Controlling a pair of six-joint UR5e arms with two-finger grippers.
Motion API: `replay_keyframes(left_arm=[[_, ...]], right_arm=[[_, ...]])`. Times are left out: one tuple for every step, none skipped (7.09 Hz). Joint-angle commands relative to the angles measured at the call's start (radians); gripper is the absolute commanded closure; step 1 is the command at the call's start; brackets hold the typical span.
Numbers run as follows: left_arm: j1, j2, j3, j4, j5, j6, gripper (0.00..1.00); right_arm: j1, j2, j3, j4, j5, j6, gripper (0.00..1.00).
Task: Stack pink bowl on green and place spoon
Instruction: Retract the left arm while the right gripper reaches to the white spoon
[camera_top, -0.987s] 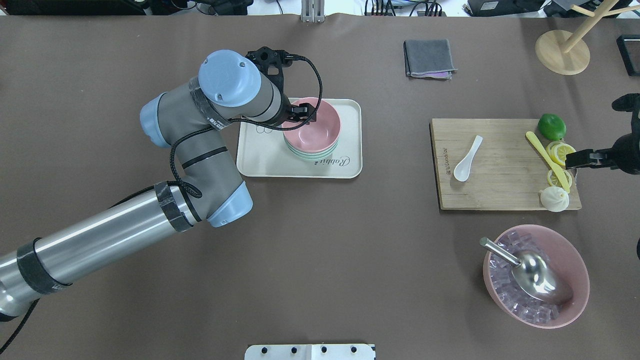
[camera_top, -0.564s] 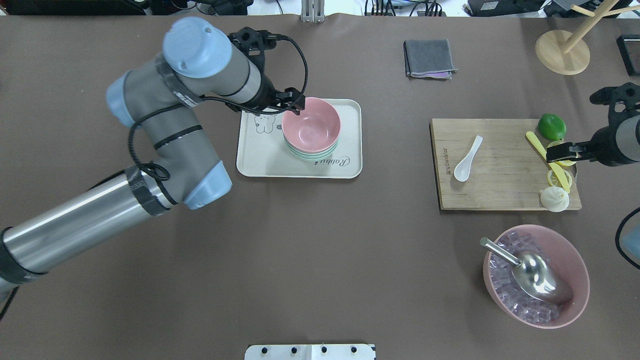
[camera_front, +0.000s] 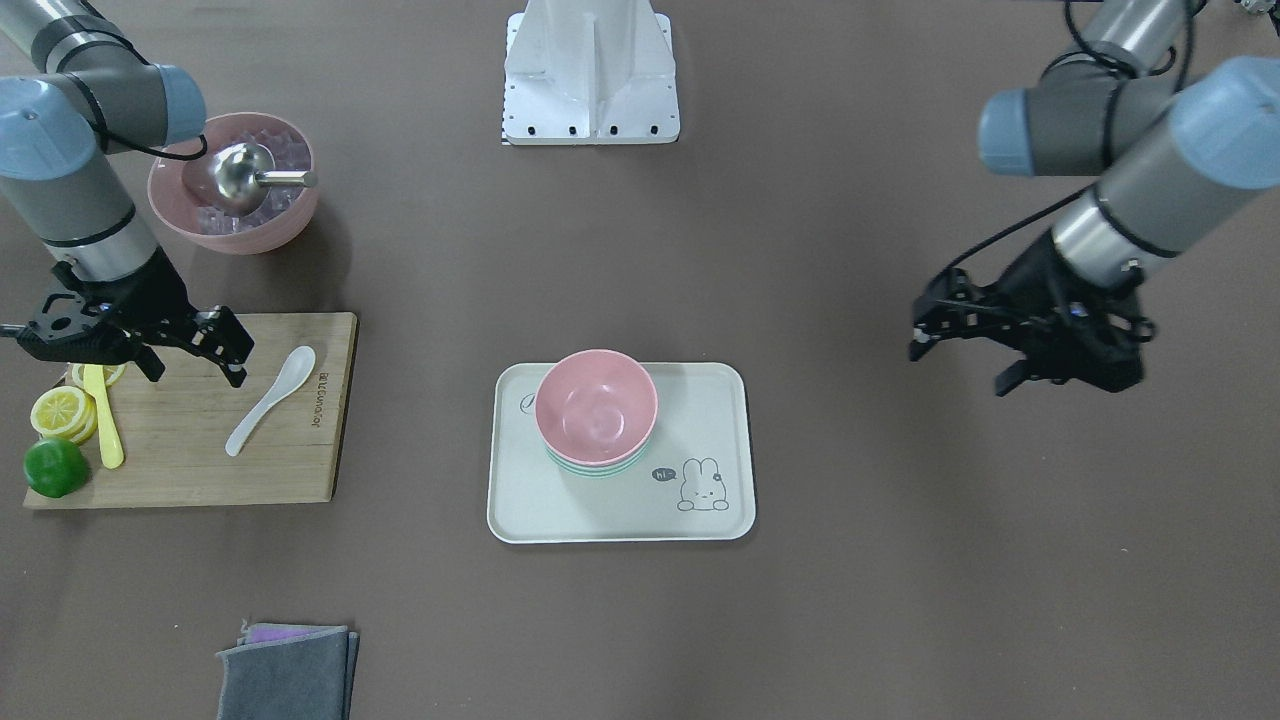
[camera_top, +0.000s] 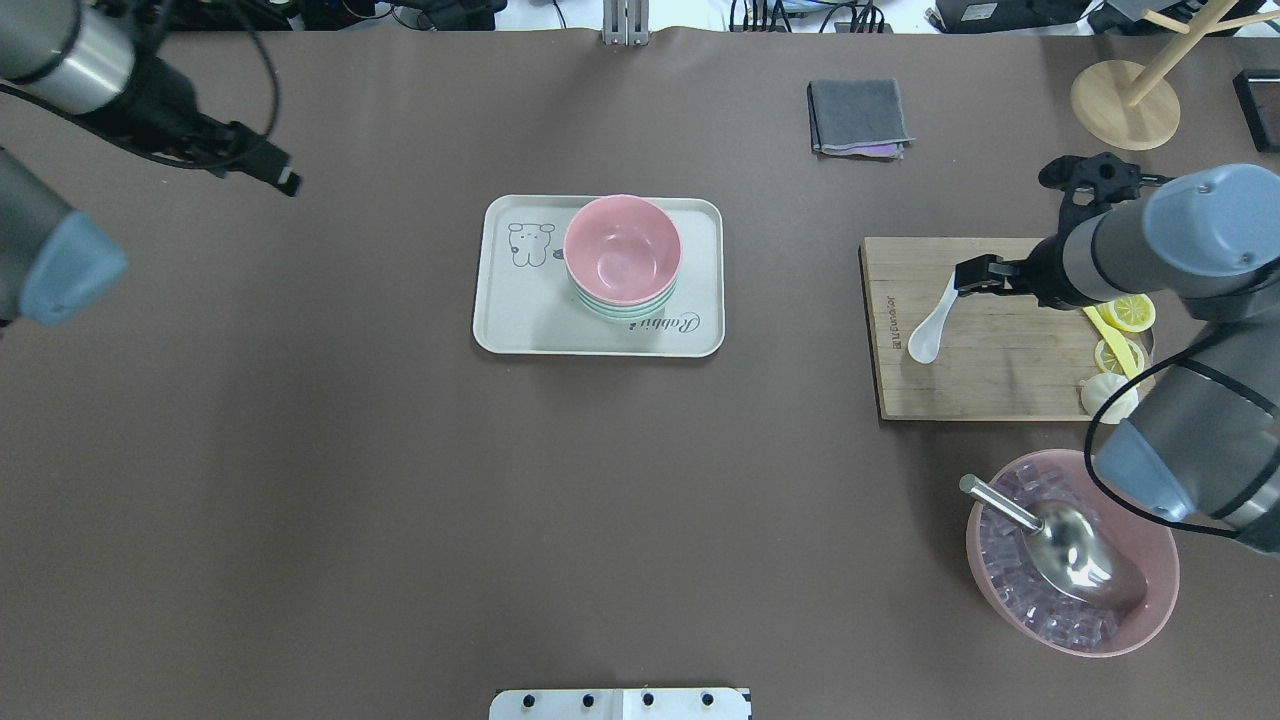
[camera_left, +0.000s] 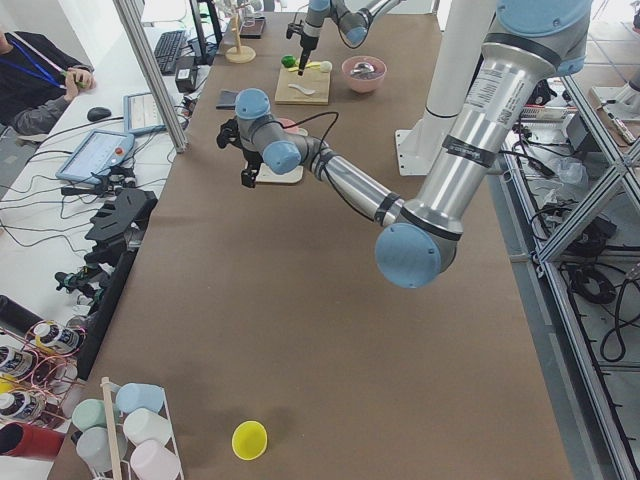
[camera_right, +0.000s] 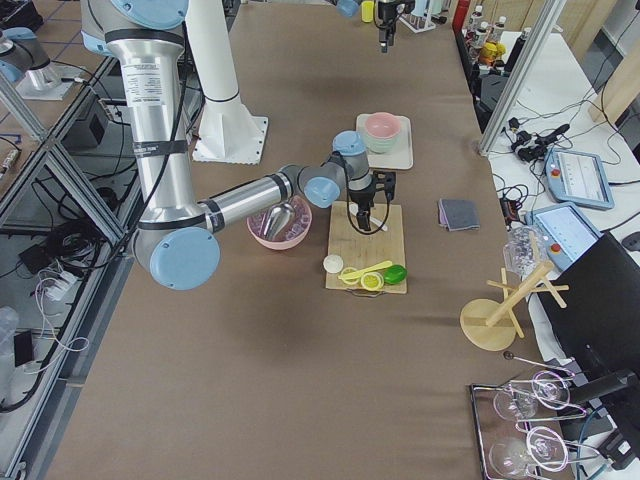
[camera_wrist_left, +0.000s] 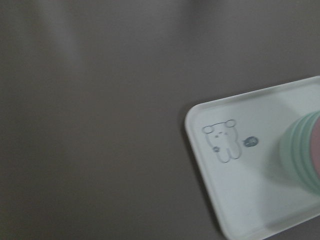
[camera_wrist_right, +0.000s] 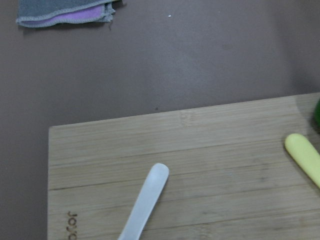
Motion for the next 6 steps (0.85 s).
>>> replay_keyframes(left_arm=[[-0.228,0.162,0.067,0.017,-0.090,0.428,0.01],[-0.297,0.176,0.135,0.017,-0.090,0.571,0.01],[-0.309,0.179,0.146,0.017,-0.090,0.592,0.01],[-0.307,0.184,0.147,0.017,-0.090,0.592,0.01],[-0.307,0.185,0.148,0.016,-0.090,0.592,0.01],[-0.307,0.185,0.148,0.014,-0.089,0.592,0.01]], right_arm=[[-0.046,0.095,-0.111,0.000,-0.093,0.065,0.00],[-0.048,0.100,-0.129,0.000,-0.097,0.114,0.00],[-0.066,0.098,-0.137,0.003,-0.156,0.142,0.03],[-0.072,0.097,-0.136,0.005,-0.172,0.168,0.18],[-0.078,0.098,-0.136,0.002,-0.173,0.230,0.42],[-0.080,0.100,-0.133,0.002,-0.173,0.254,0.72]])
